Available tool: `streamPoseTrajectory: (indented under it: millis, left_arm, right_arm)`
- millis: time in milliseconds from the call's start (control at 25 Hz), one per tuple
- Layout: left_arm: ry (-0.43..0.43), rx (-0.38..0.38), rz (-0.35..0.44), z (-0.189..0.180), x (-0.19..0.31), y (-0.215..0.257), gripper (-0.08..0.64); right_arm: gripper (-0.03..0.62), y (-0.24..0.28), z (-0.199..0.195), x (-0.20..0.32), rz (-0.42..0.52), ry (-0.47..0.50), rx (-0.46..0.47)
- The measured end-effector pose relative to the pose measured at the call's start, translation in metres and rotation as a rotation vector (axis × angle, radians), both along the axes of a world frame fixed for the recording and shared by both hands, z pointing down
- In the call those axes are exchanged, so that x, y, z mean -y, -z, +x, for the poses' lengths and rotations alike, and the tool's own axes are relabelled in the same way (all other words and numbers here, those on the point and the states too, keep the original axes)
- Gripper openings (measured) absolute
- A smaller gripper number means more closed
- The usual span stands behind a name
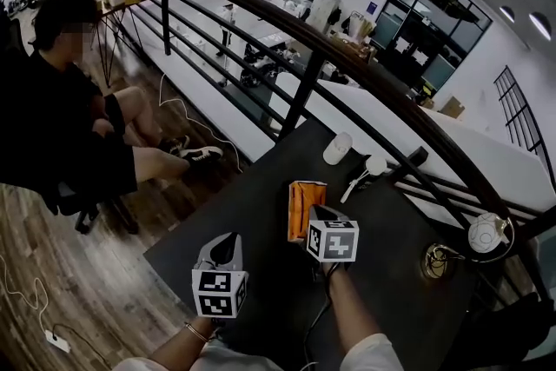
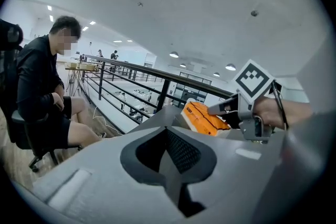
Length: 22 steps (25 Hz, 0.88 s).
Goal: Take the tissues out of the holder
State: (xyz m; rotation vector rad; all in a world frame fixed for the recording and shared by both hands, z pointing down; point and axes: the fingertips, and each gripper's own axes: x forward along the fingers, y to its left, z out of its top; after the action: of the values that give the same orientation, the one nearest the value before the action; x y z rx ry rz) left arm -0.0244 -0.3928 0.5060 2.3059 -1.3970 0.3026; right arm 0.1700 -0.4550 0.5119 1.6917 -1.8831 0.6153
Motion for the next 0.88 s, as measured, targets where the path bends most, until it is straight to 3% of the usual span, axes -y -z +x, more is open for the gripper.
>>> streamPoseTrajectory:
  millis: [880]
  left_arm:
    - [-0.113,-0.009,0.082,0.042,-0.05,0.039,0.008]
  right_arm:
    - [0.009,0.047,0.05,-0.072,0.081,-0.116,-0.008]
